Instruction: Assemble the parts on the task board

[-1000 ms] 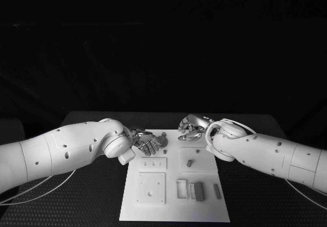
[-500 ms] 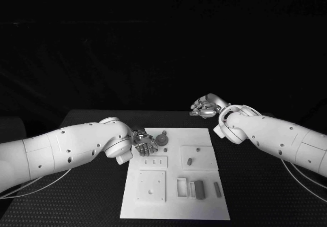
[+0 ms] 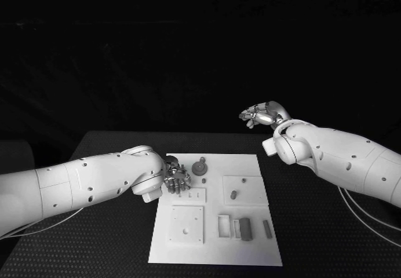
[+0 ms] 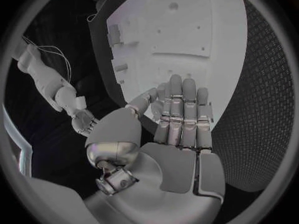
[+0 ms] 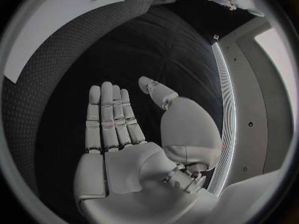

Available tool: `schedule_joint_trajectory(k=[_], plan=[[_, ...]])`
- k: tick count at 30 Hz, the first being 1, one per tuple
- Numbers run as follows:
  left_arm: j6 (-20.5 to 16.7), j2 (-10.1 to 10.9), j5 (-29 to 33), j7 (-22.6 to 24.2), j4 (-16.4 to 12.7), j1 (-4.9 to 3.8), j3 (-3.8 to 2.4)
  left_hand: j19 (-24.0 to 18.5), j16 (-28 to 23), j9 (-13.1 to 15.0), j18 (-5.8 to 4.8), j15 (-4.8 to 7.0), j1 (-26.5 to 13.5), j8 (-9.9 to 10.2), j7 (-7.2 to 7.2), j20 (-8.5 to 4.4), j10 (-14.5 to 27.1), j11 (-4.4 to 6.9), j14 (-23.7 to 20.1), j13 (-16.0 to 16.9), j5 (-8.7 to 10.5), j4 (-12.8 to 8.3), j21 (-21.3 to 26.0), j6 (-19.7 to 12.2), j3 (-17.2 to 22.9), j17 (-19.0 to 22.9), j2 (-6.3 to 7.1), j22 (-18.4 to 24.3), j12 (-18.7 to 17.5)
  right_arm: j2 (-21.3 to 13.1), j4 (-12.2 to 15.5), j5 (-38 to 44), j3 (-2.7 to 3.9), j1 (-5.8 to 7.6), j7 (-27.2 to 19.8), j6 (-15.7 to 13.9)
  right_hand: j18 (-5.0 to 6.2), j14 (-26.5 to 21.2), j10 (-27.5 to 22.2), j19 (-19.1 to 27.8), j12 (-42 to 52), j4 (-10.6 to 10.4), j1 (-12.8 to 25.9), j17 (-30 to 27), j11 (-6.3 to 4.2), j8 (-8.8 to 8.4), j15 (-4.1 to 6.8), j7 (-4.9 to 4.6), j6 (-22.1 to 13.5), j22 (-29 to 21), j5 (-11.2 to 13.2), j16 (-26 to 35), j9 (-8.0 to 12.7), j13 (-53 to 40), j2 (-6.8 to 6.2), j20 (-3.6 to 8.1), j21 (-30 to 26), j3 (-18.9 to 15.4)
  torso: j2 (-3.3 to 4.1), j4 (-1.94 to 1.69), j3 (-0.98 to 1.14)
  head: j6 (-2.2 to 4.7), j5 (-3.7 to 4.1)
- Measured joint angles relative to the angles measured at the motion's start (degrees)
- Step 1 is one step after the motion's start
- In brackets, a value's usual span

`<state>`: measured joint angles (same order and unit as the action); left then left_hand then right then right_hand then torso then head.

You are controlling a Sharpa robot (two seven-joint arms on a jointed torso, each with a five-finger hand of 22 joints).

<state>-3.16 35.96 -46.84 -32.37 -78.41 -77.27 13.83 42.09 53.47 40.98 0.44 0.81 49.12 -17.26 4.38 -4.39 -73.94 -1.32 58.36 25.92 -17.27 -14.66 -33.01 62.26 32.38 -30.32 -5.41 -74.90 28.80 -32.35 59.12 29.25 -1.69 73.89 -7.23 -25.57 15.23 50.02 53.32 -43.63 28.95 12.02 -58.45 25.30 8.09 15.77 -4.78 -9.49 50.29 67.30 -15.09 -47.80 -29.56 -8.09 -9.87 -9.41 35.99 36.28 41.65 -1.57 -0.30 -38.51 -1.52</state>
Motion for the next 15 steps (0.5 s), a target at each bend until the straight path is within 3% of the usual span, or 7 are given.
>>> schedule_joint_trajectory(k=[5, 15], plan=[[-0.1, -1.0, -1.0, -0.2, 0.5, 0.00, -0.02, 0.0, 0.0, 0.0, 0.00, 0.01, 0.0, 0.0, -0.02, 0.00, 0.0, 0.00, 0.0, 0.1, -0.25, 0.0, 0.0, 0.0, 0.0, 0.0, 0.00, 0.0, 0.0, 0.0, 0.4, -1.6, 0.00, 0.00, -0.8, 0.4, 0.04, 0.9, 0.2, 0.4, -1.8, 0.1, 0.2, -2.6, 0.22, 0.00, -0.95, 0.09, -0.1, -2.4, 0.0, 4.9, 0.2, 1.6, 0.22, -1.04, -3.6, -0.1, 0.00, 0.00, -0.07, -0.14, -0.07], [-0.2, -1.6, -3.0, -0.5, 0.9, 0.02, -0.04, -0.2, 0.2, 0.4, 0.00, 0.01, -0.3, 0.2, -0.07, 0.21, -0.1, 0.11, 0.0, 0.2, -0.25, 0.0, -0.5, 0.1, 0.0, -0.1, -0.30, 0.0, 0.2, -0.1, 1.3, -3.1, 0.02, 0.00, -1.5, 1.0, 0.05, 0.9, 0.7, 0.4, -2.0, 0.3, 0.2, -2.9, 0.20, 0.00, -0.95, 0.09, -0.1, -2.8, 0.0, 6.0, 0.2, 2.0, 0.22, -1.04, -4.1, -0.3, -0.01, 0.00, -0.20, -0.37, 0.02]])
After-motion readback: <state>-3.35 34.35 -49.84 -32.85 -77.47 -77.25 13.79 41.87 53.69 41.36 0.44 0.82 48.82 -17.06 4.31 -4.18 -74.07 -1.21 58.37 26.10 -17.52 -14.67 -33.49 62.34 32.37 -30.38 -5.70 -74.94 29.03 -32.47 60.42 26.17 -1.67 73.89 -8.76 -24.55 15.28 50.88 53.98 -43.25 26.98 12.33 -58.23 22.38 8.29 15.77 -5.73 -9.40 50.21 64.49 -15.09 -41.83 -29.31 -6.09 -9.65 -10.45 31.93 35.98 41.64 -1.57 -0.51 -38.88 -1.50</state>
